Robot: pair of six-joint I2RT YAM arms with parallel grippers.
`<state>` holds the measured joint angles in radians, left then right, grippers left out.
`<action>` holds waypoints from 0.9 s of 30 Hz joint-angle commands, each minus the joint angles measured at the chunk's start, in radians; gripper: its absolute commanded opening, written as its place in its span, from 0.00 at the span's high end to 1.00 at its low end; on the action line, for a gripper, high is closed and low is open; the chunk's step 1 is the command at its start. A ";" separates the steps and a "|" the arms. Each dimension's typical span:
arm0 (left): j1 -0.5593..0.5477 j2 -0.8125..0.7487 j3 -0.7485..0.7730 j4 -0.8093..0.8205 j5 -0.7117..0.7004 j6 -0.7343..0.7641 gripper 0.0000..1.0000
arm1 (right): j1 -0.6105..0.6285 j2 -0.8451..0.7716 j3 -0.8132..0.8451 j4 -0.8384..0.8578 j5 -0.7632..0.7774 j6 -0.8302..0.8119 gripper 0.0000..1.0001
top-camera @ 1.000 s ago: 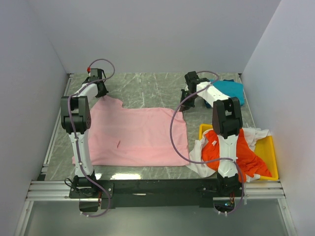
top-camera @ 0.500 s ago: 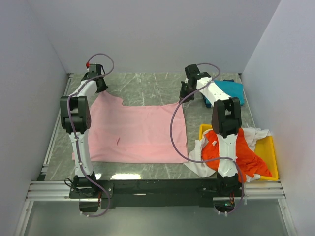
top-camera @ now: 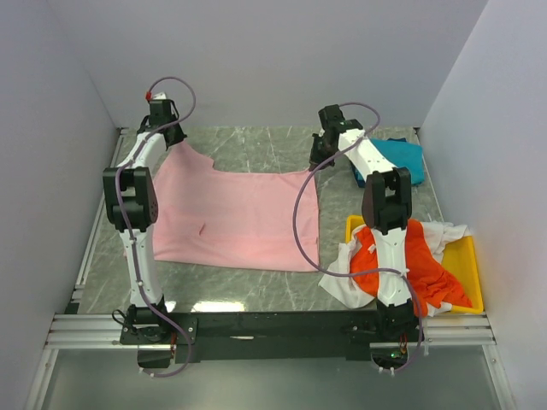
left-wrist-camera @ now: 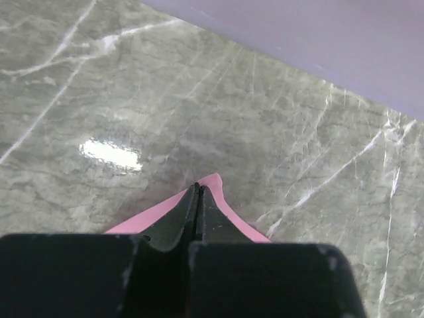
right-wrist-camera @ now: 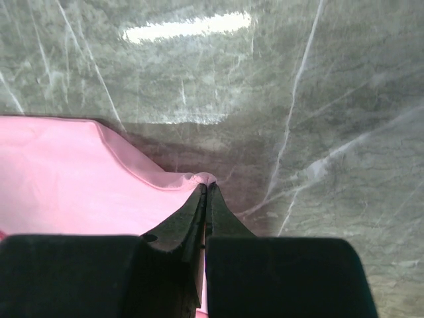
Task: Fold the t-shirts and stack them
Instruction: Fold the tshirt
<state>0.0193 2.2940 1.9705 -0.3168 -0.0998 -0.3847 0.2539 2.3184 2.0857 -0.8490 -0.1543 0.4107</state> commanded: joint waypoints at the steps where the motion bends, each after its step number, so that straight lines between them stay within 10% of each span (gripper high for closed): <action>1: 0.007 -0.112 -0.127 0.105 0.072 0.026 1.00 | -0.008 -0.046 0.021 0.024 -0.002 0.002 1.00; 27: 0.045 -0.740 -0.867 0.053 -0.104 -0.069 1.00 | 0.044 -0.482 -0.574 0.182 -0.064 -0.047 1.00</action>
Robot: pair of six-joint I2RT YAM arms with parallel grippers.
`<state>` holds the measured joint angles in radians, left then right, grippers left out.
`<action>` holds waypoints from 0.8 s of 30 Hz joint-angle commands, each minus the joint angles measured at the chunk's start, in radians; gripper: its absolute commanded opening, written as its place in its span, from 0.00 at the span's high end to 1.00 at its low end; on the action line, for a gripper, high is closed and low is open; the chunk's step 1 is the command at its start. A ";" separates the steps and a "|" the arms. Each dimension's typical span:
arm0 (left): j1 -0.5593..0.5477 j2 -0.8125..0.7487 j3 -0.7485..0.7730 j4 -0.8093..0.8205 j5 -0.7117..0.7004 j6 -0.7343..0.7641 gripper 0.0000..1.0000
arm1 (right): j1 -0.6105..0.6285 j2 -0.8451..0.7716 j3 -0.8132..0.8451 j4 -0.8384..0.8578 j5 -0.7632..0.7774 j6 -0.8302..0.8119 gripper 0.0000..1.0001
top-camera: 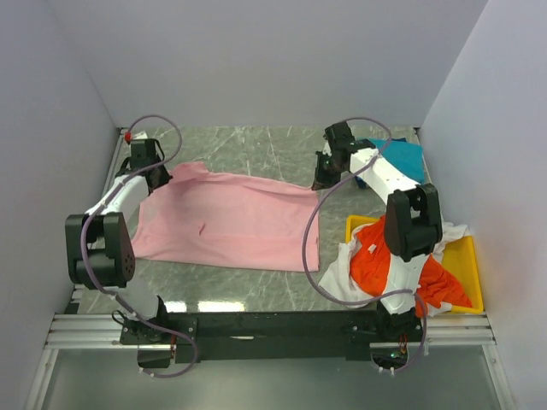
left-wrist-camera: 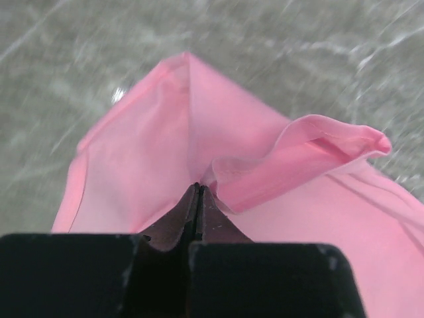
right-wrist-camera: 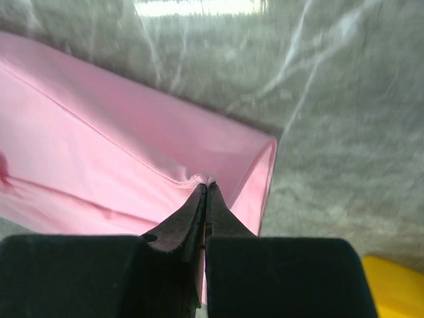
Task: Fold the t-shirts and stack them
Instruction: Fold the tshirt
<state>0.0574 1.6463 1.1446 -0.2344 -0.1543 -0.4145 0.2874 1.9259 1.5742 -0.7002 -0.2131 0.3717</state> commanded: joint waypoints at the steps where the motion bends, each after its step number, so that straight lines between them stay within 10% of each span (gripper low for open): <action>1: 0.007 -0.127 -0.058 -0.031 -0.053 -0.046 1.00 | 0.013 -0.103 -0.083 0.036 -0.006 -0.004 1.00; 24: 0.015 -0.382 -0.238 -0.131 -0.232 -0.127 1.00 | 0.070 -0.263 -0.333 0.054 0.003 0.032 1.00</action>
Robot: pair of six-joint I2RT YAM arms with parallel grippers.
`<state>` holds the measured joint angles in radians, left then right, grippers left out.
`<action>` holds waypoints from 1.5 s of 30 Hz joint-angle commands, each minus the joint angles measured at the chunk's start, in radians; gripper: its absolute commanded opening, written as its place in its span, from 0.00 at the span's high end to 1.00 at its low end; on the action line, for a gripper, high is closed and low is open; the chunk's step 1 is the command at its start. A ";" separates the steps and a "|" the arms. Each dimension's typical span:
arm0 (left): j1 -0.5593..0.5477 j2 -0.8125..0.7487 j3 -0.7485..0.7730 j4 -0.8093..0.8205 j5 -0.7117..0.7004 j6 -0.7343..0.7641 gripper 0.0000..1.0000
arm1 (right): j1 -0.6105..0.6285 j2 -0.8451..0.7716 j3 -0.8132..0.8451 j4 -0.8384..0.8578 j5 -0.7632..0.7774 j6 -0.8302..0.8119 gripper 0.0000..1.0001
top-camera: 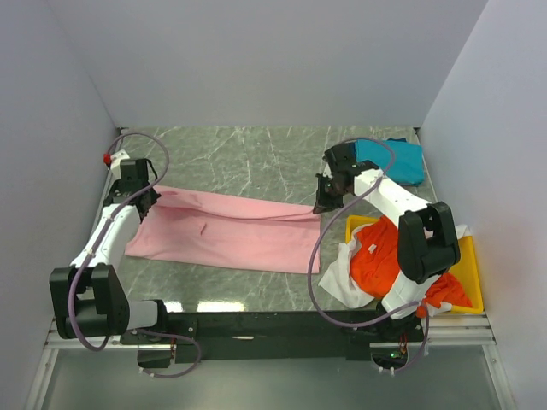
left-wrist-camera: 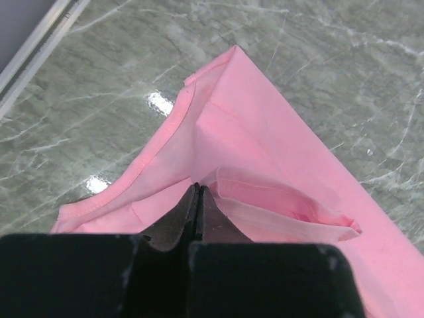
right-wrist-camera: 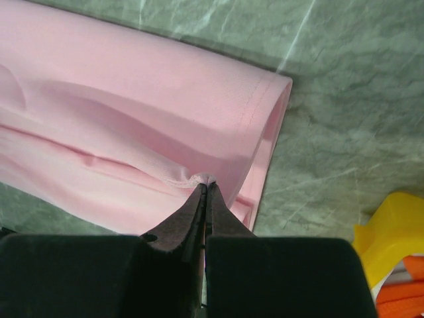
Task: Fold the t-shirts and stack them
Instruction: Fold the tshirt
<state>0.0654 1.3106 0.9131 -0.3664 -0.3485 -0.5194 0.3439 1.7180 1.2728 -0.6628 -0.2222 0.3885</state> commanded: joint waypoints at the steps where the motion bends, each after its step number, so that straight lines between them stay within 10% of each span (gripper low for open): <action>1: 0.008 -0.050 -0.011 -0.003 -0.038 -0.024 1.00 | 0.018 -0.060 -0.039 0.017 0.012 0.018 1.00; 15: 0.013 -0.083 -0.066 -0.078 -0.058 -0.086 1.00 | 0.052 -0.058 -0.145 0.028 0.058 0.035 1.00; 18: 0.016 -0.118 -0.072 -0.117 -0.061 -0.108 0.81 | 0.067 -0.067 -0.165 0.008 0.061 0.033 0.70; 22: 0.016 -0.206 -0.076 -0.176 -0.063 -0.152 0.50 | 0.089 -0.121 -0.191 -0.032 0.090 0.023 0.54; 29: 0.014 -0.336 -0.068 -0.181 -0.003 -0.194 0.40 | 0.089 -0.180 -0.118 -0.060 0.093 0.009 0.50; 45: -0.030 0.010 -0.121 0.174 0.220 -0.197 0.37 | 0.089 0.026 -0.087 0.080 -0.002 0.027 0.51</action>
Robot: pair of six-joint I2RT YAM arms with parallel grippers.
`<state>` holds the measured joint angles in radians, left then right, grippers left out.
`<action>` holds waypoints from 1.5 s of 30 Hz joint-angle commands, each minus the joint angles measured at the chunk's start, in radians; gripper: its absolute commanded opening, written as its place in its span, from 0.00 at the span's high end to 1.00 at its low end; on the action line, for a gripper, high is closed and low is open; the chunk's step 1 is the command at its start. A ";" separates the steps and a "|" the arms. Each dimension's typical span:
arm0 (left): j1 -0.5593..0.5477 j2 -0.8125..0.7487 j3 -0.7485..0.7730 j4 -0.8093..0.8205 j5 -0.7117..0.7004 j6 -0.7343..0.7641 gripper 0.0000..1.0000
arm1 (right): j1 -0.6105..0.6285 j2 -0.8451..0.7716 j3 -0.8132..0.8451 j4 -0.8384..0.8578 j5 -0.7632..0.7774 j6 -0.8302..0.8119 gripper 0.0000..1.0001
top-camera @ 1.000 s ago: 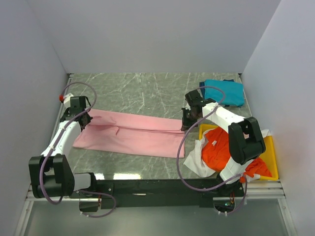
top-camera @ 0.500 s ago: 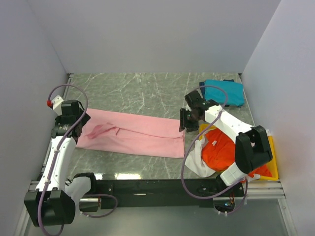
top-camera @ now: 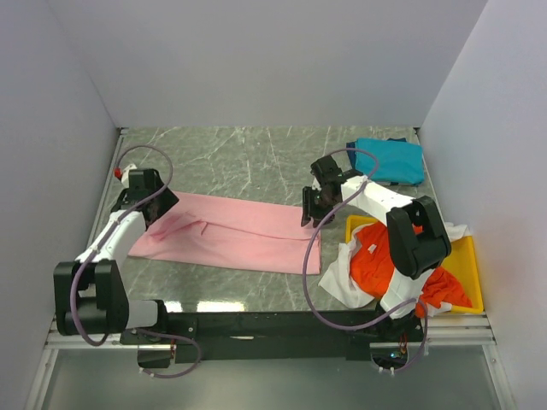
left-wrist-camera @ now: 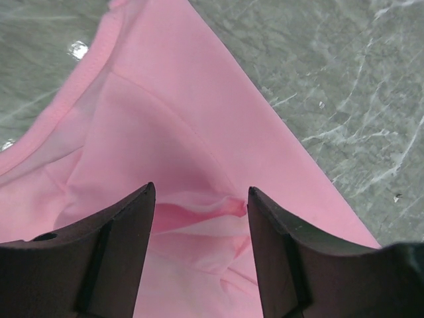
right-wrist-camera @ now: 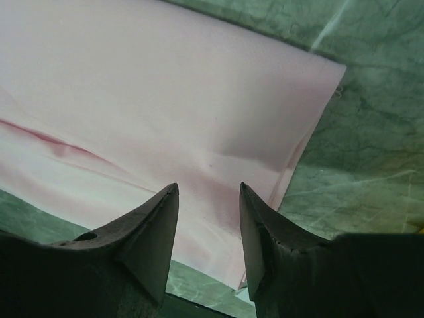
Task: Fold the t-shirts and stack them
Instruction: Fold the tshirt
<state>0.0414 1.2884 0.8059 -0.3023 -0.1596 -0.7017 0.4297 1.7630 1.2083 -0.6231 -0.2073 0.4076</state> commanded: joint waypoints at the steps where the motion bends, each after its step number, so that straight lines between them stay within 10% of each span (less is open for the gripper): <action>1: -0.006 0.046 -0.019 0.126 0.031 -0.019 0.36 | 0.003 -0.023 -0.032 0.042 -0.018 0.010 0.51; 35: -0.005 -0.162 -0.249 0.161 0.200 -0.076 0.35 | 0.006 0.023 -0.030 0.042 -0.035 0.007 0.52; 45: 0.017 0.074 -0.093 0.291 0.232 -0.078 0.34 | 0.006 0.010 -0.050 0.049 -0.037 0.011 0.52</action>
<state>0.0559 1.3060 0.6800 -0.0902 0.0376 -0.7799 0.4297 1.7779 1.1553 -0.5915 -0.2367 0.4187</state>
